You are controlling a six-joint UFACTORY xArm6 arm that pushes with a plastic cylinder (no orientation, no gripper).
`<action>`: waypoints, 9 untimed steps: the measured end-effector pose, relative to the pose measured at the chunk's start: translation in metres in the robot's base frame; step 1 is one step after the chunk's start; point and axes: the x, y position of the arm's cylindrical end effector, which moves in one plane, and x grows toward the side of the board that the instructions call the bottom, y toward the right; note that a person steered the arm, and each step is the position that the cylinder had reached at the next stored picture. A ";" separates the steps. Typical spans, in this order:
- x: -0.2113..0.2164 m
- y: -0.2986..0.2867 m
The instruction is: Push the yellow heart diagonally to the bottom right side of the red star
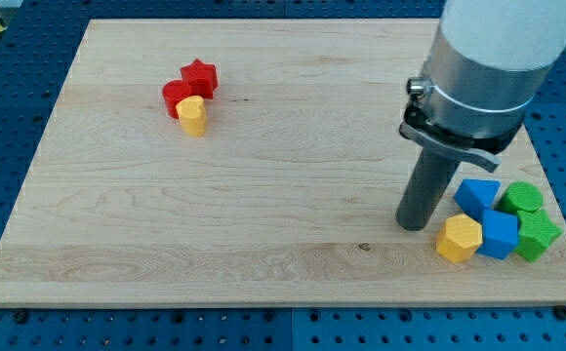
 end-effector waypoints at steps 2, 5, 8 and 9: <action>0.007 -0.063; -0.036 -0.181; -0.106 -0.248; -0.139 -0.240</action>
